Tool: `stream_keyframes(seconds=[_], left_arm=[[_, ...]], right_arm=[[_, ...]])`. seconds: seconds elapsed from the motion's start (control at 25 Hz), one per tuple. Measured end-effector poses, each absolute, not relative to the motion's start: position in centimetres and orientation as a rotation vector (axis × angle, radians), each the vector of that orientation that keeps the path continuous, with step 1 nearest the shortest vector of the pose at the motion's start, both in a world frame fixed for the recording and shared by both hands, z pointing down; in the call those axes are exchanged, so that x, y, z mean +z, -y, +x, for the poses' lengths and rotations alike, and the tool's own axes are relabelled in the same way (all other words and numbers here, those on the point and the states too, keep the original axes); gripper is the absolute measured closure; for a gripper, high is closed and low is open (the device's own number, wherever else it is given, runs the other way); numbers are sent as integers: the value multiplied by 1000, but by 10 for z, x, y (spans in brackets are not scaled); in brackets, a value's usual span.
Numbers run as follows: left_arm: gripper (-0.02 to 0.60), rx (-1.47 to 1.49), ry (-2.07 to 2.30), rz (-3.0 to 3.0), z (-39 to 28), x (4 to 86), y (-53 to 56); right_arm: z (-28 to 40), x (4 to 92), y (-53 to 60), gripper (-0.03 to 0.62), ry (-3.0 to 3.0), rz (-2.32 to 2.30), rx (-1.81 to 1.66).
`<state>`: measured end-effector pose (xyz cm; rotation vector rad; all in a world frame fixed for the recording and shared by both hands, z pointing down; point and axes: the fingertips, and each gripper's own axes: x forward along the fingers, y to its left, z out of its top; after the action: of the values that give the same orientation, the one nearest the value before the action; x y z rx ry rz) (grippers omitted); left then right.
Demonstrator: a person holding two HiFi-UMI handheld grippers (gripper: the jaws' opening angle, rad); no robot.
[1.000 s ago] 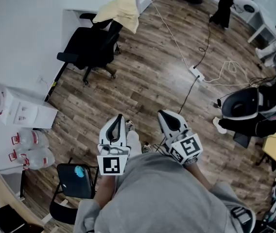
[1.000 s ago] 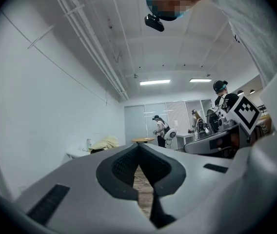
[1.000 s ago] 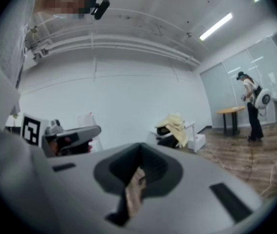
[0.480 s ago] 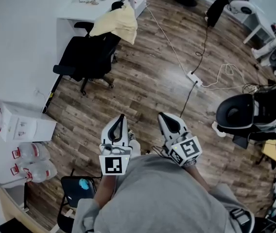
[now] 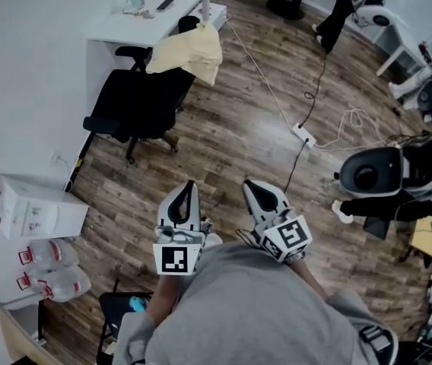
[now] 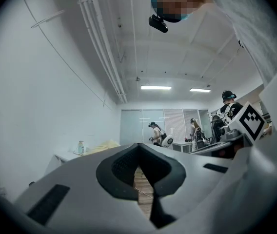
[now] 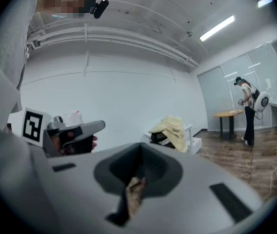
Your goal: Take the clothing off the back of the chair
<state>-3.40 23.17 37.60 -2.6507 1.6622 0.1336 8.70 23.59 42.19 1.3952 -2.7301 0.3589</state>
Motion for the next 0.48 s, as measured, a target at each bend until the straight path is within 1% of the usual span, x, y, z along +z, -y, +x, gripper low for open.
stream_keyframes(seconds=[0.28, 0.48], left_arm=[[551, 111, -1616, -2658, -65, 381, -197], [551, 124, -1624, -2662, -78, 382, -178]], right_arm=[[46, 422, -201, 560, 2748, 1375, 328], [36, 427, -187, 560, 2719, 1398, 326]])
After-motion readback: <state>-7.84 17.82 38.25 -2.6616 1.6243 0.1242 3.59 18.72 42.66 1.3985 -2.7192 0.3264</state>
